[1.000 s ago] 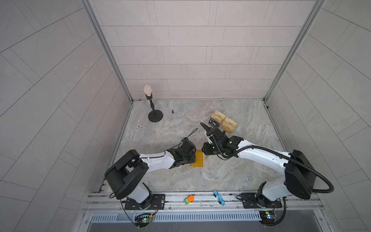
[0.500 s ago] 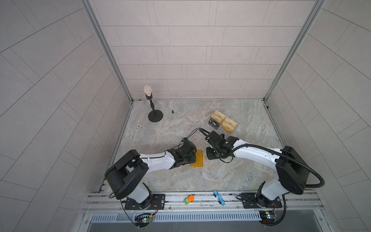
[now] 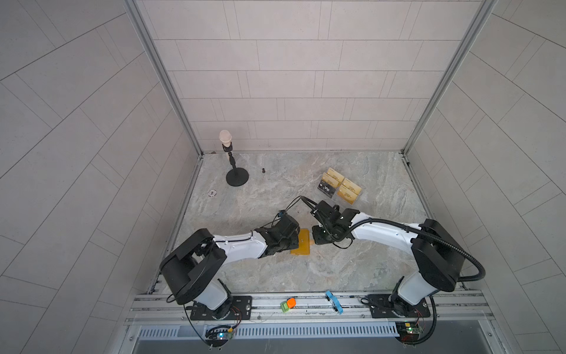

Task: Insert credit cards into a card holder
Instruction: Close the button on the card holder.

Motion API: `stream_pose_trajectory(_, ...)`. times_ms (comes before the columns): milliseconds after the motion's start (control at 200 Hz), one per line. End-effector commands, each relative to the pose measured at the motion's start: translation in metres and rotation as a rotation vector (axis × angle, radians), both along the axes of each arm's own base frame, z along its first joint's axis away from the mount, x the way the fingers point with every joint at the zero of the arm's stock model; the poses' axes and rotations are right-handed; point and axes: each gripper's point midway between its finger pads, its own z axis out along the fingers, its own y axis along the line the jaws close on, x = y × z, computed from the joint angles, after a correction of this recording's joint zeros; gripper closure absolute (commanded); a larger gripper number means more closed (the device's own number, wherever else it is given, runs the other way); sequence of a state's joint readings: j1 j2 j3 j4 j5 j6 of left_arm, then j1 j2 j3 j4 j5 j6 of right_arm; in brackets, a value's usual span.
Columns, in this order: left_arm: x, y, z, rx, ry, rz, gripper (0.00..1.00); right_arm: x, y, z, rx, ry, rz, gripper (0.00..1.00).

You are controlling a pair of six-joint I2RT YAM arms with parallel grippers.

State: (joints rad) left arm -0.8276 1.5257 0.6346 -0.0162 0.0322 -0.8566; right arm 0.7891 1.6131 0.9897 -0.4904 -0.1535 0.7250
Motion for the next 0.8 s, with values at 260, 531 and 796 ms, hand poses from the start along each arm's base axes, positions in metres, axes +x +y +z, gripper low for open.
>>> stream_pose_trajectory(260,-0.0356,0.0363,-0.0372,0.164,0.135,-0.019,0.71,0.0071,0.0061,0.0089,0.033,-0.019,-0.02,0.74)
stream_pose_trajectory(531,-0.0359,0.0354,-0.0383,0.162,0.137,-0.024,0.71,0.0083,0.0036,0.01,0.032,-0.021,-0.024,0.79)
stream_pose_trajectory(796,-0.0375,0.0369,-0.0398,0.166,0.143,-0.023,0.71,0.0101,0.0063,0.0107,0.043,-0.022,-0.024,0.86)
